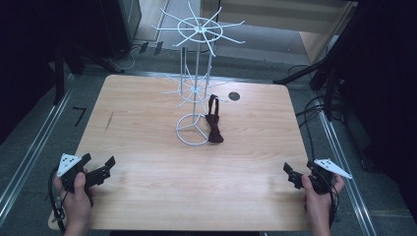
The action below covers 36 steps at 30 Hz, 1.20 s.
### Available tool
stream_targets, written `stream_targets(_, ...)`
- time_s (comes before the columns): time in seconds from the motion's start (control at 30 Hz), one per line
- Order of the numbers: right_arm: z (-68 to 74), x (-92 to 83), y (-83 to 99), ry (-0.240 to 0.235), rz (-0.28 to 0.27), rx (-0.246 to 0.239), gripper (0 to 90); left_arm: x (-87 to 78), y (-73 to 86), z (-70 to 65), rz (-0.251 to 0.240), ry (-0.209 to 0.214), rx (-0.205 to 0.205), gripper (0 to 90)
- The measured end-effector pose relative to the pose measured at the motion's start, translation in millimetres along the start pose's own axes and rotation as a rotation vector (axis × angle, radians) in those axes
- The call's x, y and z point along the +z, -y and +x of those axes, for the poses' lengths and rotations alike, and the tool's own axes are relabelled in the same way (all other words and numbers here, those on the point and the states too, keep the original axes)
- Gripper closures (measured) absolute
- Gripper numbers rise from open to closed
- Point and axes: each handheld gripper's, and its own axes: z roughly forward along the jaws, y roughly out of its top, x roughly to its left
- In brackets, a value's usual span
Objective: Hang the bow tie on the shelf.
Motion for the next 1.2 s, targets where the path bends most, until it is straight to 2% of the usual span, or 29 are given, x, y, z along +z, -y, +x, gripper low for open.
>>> stream_targets(0.4,-22.7,-16.8,21.4,0.047,0.025,0.018,3.2,-0.2,0.1,-0.1,-0.002,-0.002,0.001,7.9)
stream_targets(0.6,-30.9,-24.8,33.4,0.060,0.029,0.044,4.0,-0.4,0.2,-0.5,-0.001,-0.002,0.004,7.9)
stream_targets(0.8,-32.7,-29.9,37.6,0.049,0.013,0.061,6.5,0.4,-0.2,-0.8,0.008,0.002,0.005,7.9)
stream_targets(0.93,-29.1,-30.9,38.4,0.047,-0.010,0.037,9.8,1.7,-0.9,-0.2,0.014,0.003,0.006,7.9)
stream_targets(1.03,-25.9,-30.6,38.6,0.063,-0.014,0.005,12.1,2.4,-1.3,-0.2,0.018,0.001,0.004,7.9)
stream_targets(1.2,-27.2,-30.2,38.4,0.061,-0.012,0.022,13.0,3.2,-1.5,-0.5,0.018,-0.001,0.003,7.9)
